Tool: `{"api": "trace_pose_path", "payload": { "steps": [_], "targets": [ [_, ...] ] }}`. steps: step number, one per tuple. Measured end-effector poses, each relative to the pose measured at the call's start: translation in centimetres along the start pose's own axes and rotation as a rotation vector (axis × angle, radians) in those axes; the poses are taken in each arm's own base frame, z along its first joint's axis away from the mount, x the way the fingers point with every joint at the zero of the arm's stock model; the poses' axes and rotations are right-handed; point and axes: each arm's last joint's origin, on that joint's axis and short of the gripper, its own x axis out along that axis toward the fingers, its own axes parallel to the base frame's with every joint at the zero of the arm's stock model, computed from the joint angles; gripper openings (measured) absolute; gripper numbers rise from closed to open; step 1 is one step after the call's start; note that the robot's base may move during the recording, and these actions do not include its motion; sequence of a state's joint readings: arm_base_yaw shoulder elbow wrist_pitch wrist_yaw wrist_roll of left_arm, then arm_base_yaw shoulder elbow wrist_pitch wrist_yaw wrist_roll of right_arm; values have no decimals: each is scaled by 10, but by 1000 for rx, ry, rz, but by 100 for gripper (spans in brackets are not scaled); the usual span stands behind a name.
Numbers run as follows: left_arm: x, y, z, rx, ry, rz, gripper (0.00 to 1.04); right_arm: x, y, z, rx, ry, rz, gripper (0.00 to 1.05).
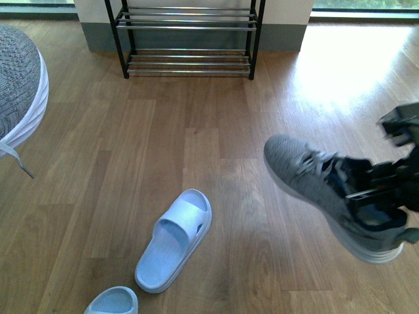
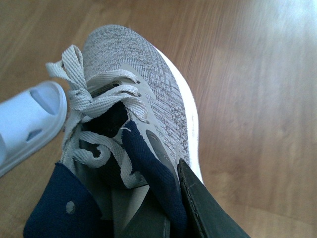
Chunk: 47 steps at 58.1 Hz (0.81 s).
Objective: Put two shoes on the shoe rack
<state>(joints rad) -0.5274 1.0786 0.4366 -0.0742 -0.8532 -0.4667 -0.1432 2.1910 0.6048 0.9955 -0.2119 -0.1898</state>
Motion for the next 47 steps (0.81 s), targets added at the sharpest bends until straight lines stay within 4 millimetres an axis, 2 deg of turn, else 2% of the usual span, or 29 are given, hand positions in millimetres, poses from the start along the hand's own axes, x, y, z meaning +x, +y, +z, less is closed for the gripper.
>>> {"api": "trace_pose_path", "payload": {
  "steps": [4,11,13,17,24,35,41,47],
  "targets": [
    [0,0,0,0,0,0,2,-33,-3,16,-19,-52,-4,1],
    [0,0,0,0,0,0,2,-118,-1,37,-65,-153,-43,1],
    [0,0,0,0,0,0,2,-137,2,39,-79,-177,-56,1],
    [0,0,0,0,0,0,2,-161,8,42,-100,-221,-69,1],
    [0,0,0,0,0,0,2,-195,18,42,-151,-304,-79,1],
    [0,0,0,0,0,0,2,-240,37,32,-162,-406,-73,1],
    [0,0,0,0,0,0,2,-253,48,24,-164,-478,-72,1],
    [0,0,0,0,0,0,2,-257,50,24,-159,-509,-77,1]
  ]
}}
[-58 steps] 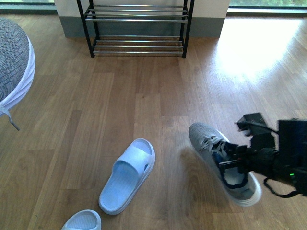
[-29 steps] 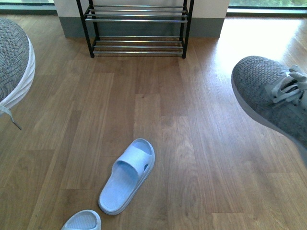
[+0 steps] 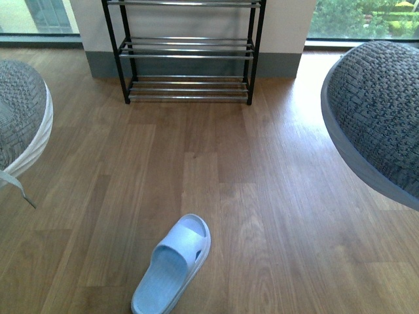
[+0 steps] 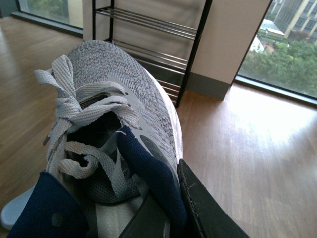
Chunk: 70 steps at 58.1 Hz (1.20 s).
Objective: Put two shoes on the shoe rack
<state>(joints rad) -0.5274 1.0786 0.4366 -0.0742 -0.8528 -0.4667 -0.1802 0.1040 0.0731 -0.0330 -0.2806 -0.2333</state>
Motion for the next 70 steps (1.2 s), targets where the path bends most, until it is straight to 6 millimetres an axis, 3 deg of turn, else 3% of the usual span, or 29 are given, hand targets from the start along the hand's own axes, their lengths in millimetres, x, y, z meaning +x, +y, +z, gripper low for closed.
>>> {"api": "trace_pose_path", "payload": {
  "steps": [70],
  "targets": [
    [0,0,0,-1,1,-6,2,0,1,-1,9,-1,0,1]
  ]
}}
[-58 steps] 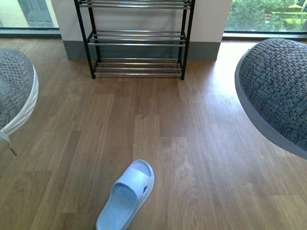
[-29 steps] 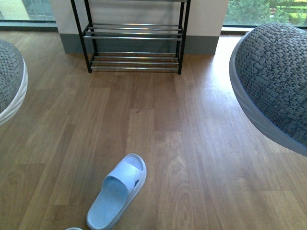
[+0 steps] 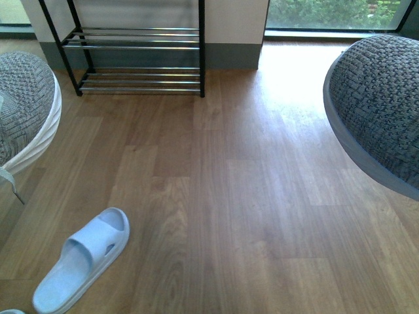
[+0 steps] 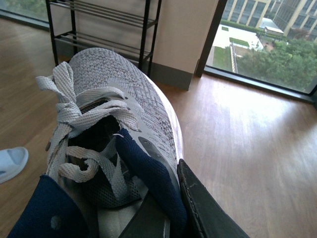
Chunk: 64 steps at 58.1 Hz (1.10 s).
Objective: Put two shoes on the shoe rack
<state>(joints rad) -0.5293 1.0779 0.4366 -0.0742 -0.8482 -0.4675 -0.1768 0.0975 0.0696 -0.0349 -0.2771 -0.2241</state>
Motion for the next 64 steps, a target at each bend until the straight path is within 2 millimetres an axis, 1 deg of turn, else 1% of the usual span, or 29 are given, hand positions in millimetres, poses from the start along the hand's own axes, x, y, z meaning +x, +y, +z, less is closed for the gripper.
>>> {"api": "trace_pose_path", "payload": {
  "steps": [64],
  "targets": [
    [0,0,0,-1,-2,4,2,0,0,0,0,-1,3,1]
  ]
}}
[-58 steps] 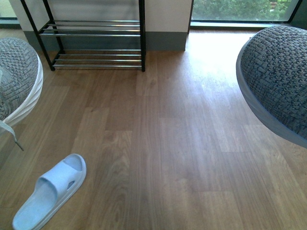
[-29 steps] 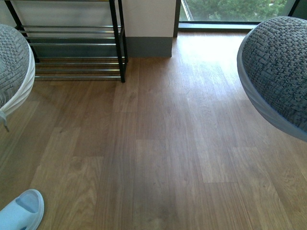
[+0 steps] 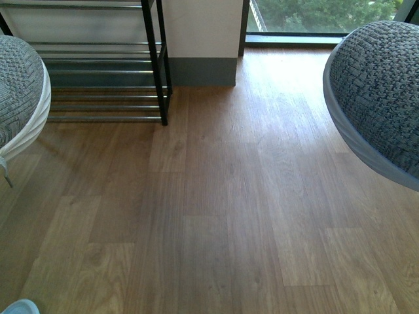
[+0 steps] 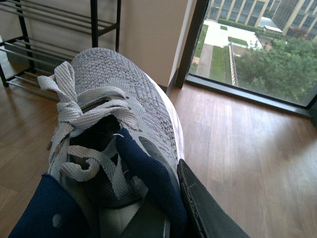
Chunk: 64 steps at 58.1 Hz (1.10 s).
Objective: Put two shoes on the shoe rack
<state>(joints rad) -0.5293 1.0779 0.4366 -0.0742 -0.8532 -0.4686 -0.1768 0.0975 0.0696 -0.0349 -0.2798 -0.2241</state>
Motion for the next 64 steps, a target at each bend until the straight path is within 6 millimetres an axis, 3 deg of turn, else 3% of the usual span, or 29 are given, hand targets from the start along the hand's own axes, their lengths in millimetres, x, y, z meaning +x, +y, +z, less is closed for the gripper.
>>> {"api": "trace_pose_path", "payload": {
  "steps": [64],
  "targets": [
    [0,0,0,0,2,-4,2,0,0,0,1,2,-5,1]
  ]
}}
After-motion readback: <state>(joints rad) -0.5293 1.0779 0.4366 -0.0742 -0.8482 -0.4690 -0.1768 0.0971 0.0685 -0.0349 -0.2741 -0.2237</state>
